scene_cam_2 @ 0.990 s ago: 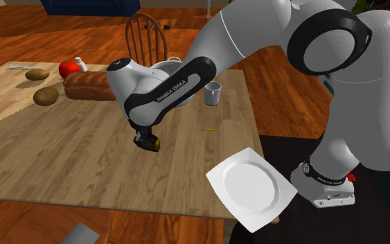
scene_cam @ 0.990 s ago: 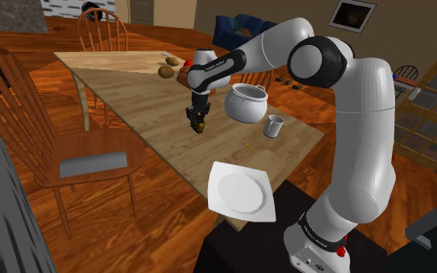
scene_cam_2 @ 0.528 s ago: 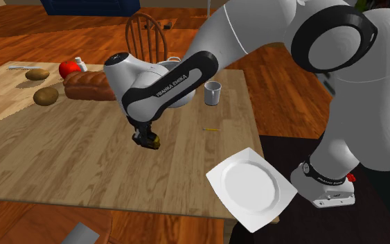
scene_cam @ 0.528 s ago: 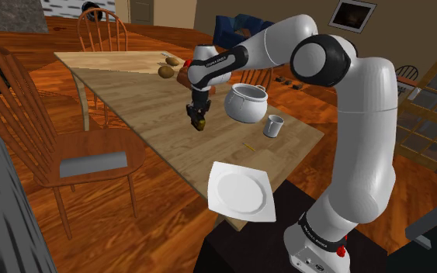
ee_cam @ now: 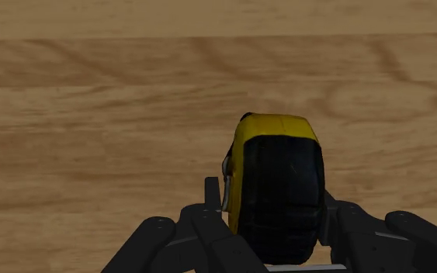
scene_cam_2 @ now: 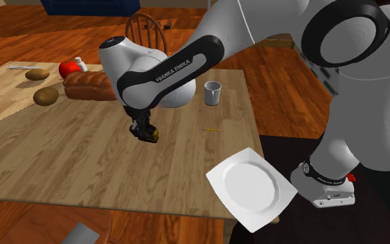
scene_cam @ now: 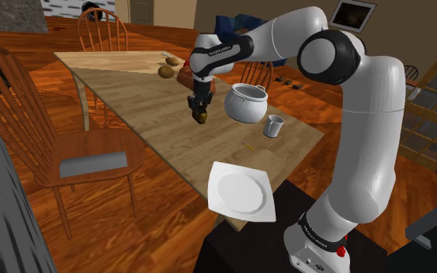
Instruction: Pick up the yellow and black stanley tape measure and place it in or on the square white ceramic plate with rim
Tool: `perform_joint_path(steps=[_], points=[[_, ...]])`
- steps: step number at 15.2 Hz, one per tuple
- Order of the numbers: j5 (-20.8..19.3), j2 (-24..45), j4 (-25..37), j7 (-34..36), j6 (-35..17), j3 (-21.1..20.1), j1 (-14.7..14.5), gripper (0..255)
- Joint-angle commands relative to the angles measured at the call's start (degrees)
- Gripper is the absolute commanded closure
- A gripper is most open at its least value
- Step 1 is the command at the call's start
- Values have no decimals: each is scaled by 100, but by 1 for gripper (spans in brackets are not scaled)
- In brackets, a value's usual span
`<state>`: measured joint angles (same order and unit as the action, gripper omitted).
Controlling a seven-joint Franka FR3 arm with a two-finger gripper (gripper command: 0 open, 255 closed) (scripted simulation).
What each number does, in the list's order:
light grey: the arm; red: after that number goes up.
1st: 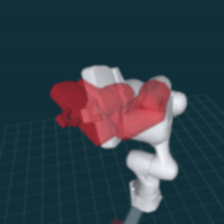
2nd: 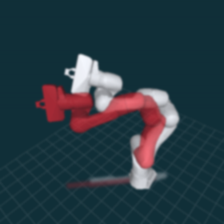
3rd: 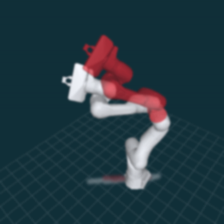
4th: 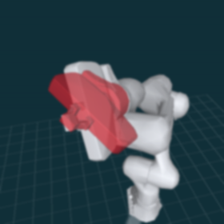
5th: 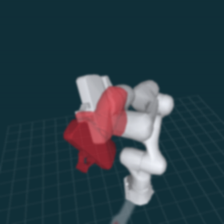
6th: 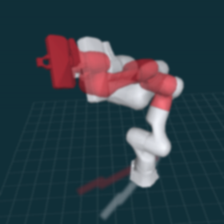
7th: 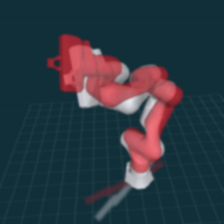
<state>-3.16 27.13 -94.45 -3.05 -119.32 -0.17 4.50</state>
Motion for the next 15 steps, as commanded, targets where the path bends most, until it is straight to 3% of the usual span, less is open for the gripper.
perform_joint_path(steps=[1, 7, 15], points=[[4, -55, 75, -7, 131, -1, 0, 255], [12, -209, 262, -24, 471, -4, 0, 255], [-6, -1952, -2239, 283, -273, -103, -162, 255]])
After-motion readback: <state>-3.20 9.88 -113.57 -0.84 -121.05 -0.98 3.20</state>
